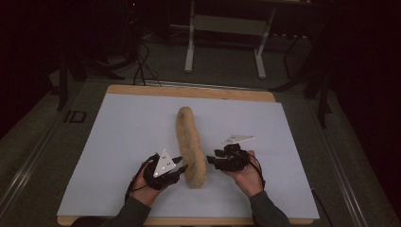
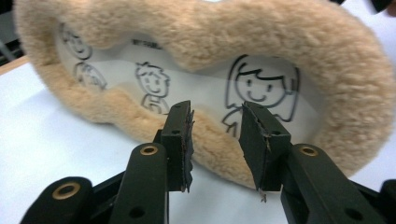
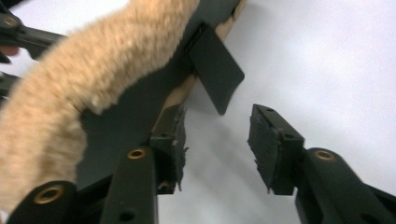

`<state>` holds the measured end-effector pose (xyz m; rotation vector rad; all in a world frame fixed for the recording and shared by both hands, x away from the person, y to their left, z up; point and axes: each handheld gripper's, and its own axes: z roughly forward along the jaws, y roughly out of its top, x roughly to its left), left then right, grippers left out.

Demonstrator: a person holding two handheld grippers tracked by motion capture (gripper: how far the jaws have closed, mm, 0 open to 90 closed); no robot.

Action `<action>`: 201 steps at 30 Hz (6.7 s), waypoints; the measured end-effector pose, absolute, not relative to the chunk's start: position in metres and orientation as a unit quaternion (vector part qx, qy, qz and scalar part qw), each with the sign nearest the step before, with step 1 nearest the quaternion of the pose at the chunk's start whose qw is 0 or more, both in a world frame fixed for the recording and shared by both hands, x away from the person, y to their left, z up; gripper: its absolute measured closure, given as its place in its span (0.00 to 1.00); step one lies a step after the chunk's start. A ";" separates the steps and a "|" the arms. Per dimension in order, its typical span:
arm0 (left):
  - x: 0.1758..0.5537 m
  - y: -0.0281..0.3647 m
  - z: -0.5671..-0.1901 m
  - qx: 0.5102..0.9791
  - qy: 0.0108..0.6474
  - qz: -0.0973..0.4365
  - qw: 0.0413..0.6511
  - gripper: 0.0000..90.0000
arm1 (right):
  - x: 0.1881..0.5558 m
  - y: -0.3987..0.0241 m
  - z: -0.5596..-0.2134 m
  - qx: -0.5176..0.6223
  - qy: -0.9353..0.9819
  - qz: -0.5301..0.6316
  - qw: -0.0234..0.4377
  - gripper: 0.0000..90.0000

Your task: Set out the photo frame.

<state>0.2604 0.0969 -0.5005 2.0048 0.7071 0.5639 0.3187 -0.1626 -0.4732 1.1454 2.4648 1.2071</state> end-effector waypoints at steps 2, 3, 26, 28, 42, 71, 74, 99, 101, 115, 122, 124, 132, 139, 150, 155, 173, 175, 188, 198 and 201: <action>0.261 0.098 -0.500 0.812 0.289 0.228 0.452 0.69 | 0.318 -0.164 -0.471 0.387 0.822 0.410 0.082 0.59; 0.262 0.099 -0.500 0.812 0.293 0.230 0.450 0.69 | 0.317 -0.165 -0.469 0.389 0.818 0.415 0.082 0.58; 0.268 0.122 -0.494 0.789 0.333 0.243 0.457 0.68 | 0.306 -0.147 -0.445 0.385 0.795 0.465 0.056 0.41; 0.268 0.122 -0.494 0.788 0.333 0.243 0.457 0.68 | 0.305 -0.144 -0.444 0.386 0.792 0.469 0.057 0.41; 0.269 0.129 -0.492 0.783 0.340 0.246 0.460 0.68 | 0.305 -0.112 -0.461 0.382 0.815 0.432 0.056 0.44; 0.273 0.149 -0.487 0.763 0.368 0.253 0.467 0.68 | 0.303 -0.108 -0.466 0.374 0.833 0.399 0.081 0.58; 0.274 0.150 -0.487 0.762 0.370 0.254 0.467 0.68 | 0.303 -0.110 -0.466 0.370 0.835 0.398 0.086 0.60; 0.275 0.156 -0.487 0.757 0.379 0.254 0.468 0.69 | 0.305 -0.120 -0.466 0.363 0.836 0.400 0.097 0.70; 0.275 0.156 -0.487 0.756 0.380 0.253 0.469 0.69 | 0.305 -0.121 -0.466 0.363 0.836 0.401 0.097 0.70; 0.277 0.161 -0.487 0.751 0.390 0.252 0.471 0.68 | 0.307 -0.125 -0.467 0.344 0.841 0.407 0.091 0.72; 0.279 0.169 -0.487 0.743 0.402 0.257 0.469 0.68 | 0.301 -0.119 -0.467 0.313 0.850 0.413 0.098 0.73; 0.280 0.174 -0.486 0.738 0.410 0.259 0.468 0.68 | 0.300 -0.118 -0.466 0.307 0.852 0.411 0.103 0.73; 0.284 0.193 -0.486 0.719 0.440 0.259 0.471 0.67 | 0.299 -0.118 -0.465 0.289 0.856 0.414 0.110 0.74; 0.288 0.201 -0.489 0.711 0.457 0.255 0.469 0.67 | 0.298 -0.119 -0.464 0.276 0.859 0.417 0.109 0.74; 0.292 0.201 -0.492 0.712 0.461 0.262 0.461 0.67 | 0.297 -0.120 -0.464 0.264 0.861 0.420 0.108 0.74; 0.292 0.204 -0.492 0.709 0.464 0.262 0.462 0.66 | 0.296 -0.119 -0.464 0.257 0.863 0.421 0.108 0.74; 0.299 0.207 -0.496 0.706 0.473 0.267 0.454 0.66 | 0.293 -0.118 -0.465 0.231 0.866 0.428 0.113 0.74; 0.301 0.206 -0.498 0.708 0.471 0.270 0.452 0.66 | 0.294 -0.118 -0.465 0.230 0.866 0.430 0.113 0.74; 0.303 0.208 -0.499 0.705 0.476 0.271 0.451 0.66 | 0.294 -0.118 -0.467 0.223 0.860 0.447 0.102 0.75; 0.310 0.211 -0.504 0.710 0.483 0.267 0.438 0.65 | 0.293 -0.116 -0.467 0.202 0.865 0.450 0.093 0.75; 0.311 0.210 -0.505 0.711 0.484 0.265 0.435 0.65 | 0.293 -0.116 -0.467 0.199 0.866 0.450 0.093 0.75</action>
